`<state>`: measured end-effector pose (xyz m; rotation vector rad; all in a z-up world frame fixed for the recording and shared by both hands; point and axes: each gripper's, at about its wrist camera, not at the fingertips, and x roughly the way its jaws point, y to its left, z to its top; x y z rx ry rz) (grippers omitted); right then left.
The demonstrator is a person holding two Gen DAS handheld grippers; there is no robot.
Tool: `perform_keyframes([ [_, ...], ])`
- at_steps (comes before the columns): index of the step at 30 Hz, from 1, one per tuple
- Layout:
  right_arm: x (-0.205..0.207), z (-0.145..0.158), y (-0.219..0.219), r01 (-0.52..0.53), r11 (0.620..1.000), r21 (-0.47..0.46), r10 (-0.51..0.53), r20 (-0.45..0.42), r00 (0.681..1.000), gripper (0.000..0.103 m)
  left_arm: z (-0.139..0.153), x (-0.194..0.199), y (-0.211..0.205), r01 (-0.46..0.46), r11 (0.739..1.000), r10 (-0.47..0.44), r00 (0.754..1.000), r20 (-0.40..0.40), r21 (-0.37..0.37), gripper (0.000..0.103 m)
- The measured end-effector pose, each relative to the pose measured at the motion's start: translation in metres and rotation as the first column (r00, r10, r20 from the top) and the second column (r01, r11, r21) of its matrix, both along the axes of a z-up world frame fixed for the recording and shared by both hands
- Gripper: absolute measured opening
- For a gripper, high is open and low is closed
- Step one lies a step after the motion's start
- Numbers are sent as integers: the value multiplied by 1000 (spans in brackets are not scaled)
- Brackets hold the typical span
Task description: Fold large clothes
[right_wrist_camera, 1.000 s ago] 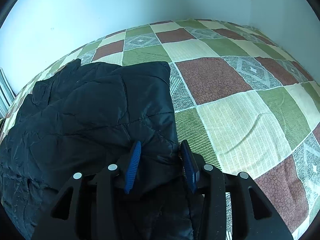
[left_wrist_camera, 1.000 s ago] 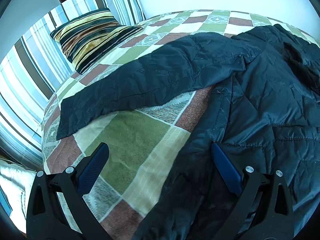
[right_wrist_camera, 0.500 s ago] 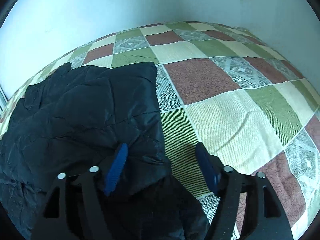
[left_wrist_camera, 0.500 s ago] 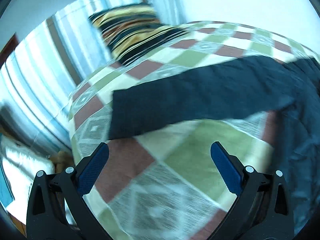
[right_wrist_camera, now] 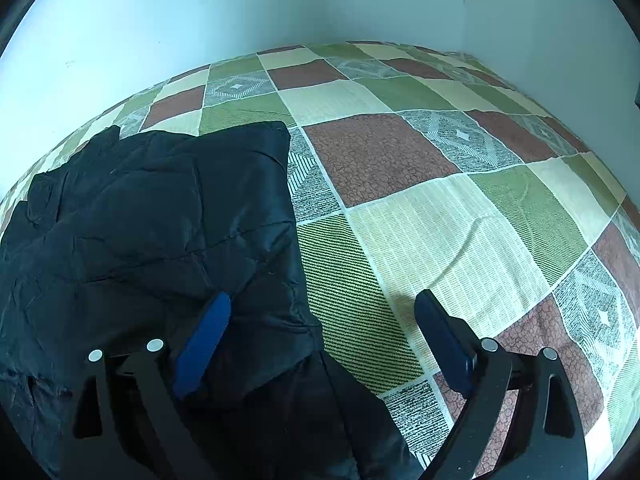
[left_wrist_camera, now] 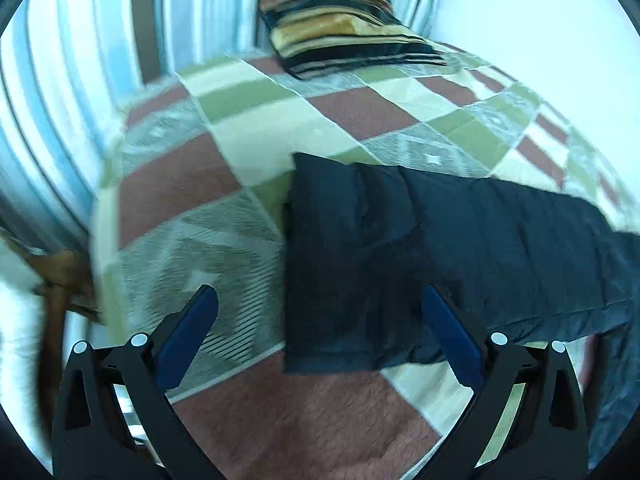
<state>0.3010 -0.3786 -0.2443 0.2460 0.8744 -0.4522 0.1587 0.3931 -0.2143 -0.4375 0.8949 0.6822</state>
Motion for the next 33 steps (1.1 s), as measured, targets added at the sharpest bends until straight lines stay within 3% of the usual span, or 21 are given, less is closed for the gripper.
perform_keyframes([
  [3,0,0,2,1,1000,-11,-2,-3,1000,92,-11,1,11,7,997,-4,1000,27,-81,101],
  [6,1,0,3,3,1000,-16,-4,-3,1000,92,-13,5,10,37,998,-36,999,22,-58,99],
  [7,0,0,3,4,1000,-16,-4,-3,1000,93,-13,7,8,52,997,-51,998,22,-50,87],
  [9,1,0,3,5,1000,-19,-5,-4,1000,93,-13,9,8,54,998,-53,998,22,-45,76],
  [16,0,0,3,6,1000,-14,-6,-2,1000,93,-4,10,5,63,997,-61,997,43,-47,9],
  [21,0,0,2,7,1000,-6,-7,2,1000,93,20,6,-2,62,997,-58,994,93,-44,6],
  [25,-1,0,0,8,1000,5,-8,6,1000,93,54,13,-29,129,992,-127,980,155,-5,6],
  [29,-1,-1,-2,7,1000,18,-7,11,1000,93,94,35,-79,245,968,-249,943,219,48,6],
  [33,-1,-1,-3,7,999,37,-8,18,1000,93,117,70,-140,369,925,-379,894,240,88,5],
])
